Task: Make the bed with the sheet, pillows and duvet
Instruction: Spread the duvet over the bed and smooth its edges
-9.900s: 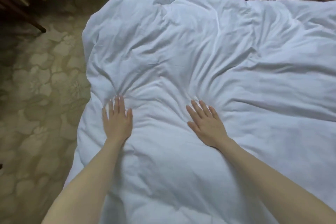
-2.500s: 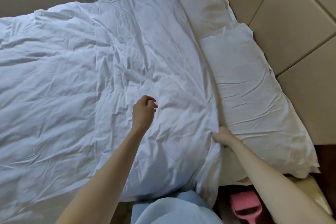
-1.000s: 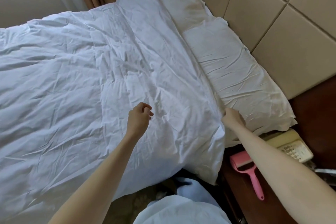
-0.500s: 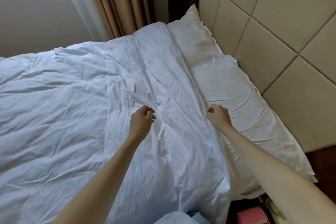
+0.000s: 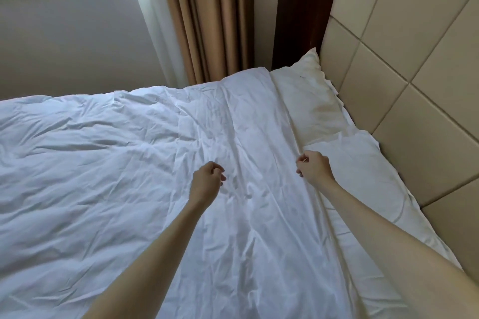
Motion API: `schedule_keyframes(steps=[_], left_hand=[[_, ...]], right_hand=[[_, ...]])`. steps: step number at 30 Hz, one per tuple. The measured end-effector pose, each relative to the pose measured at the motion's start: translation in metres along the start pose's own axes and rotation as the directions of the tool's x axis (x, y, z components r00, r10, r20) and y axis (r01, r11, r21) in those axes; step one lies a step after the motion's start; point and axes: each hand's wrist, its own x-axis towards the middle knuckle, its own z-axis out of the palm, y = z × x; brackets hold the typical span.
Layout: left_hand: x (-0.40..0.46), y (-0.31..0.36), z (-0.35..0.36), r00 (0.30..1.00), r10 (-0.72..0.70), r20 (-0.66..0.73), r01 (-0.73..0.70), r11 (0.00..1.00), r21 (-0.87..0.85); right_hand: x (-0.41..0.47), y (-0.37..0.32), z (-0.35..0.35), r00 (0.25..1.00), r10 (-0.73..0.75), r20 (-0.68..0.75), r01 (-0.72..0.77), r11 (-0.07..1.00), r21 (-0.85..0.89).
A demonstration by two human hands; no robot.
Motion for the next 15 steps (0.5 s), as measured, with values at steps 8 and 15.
schedule_keyframes(steps=[8, 15], left_hand=[[0.112, 0.013, -0.013, 1.0, -0.005, 0.024, 0.007, 0.994, -0.113], [0.218, 0.017, 0.005, 1.0, -0.006, 0.028, 0.009, 0.995, -0.1]], right_hand=[[0.086, -0.067, 0.022, 0.997, -0.039, -0.072, 0.034, 0.998, -0.06], [0.178, -0.095, 0.038, 0.992, -0.106, -0.068, 0.087, 0.966, -0.243]])
